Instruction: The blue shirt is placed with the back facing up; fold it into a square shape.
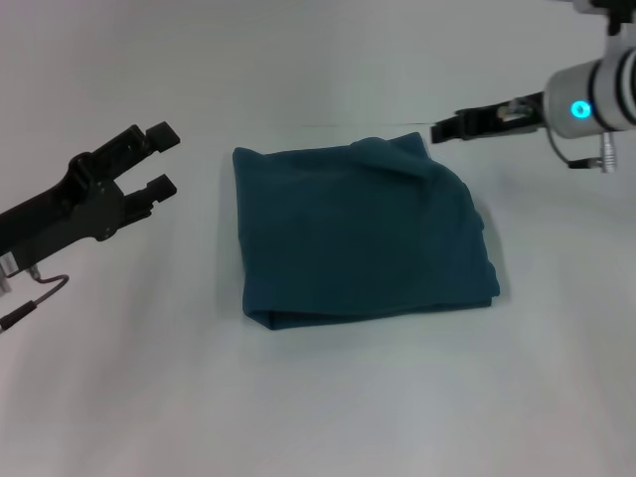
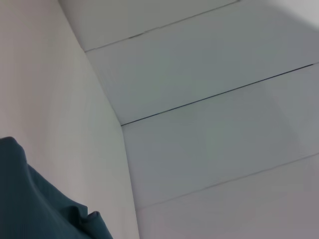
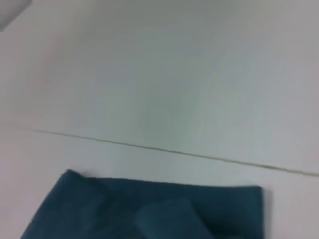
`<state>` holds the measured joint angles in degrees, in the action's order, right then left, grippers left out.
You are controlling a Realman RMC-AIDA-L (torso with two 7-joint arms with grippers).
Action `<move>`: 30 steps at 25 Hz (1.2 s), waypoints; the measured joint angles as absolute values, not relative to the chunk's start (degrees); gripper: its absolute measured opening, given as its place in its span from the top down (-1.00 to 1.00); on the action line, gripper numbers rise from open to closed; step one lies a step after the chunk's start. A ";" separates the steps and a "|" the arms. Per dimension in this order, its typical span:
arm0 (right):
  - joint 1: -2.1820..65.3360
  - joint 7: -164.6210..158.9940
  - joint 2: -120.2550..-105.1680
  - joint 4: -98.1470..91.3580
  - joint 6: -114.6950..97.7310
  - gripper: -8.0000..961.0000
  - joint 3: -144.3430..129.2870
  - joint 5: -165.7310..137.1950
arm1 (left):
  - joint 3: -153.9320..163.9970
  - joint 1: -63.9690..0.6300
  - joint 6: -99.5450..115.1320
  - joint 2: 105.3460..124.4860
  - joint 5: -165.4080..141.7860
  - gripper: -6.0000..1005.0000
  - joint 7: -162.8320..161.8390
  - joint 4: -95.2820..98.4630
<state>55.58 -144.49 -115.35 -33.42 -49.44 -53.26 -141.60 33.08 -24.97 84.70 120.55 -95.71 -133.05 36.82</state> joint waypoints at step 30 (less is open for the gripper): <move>60.61 -151.37 -118.47 -23.61 -31.28 -0.10 -61.56 -155.08 | 31.88 -25.52 83.49 120.61 -95.71 -0.86 -133.01 36.83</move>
<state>60.61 -151.37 -118.47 -23.61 -31.28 -61.56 -155.08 31.88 -25.52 83.49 120.61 -95.71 -133.01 36.83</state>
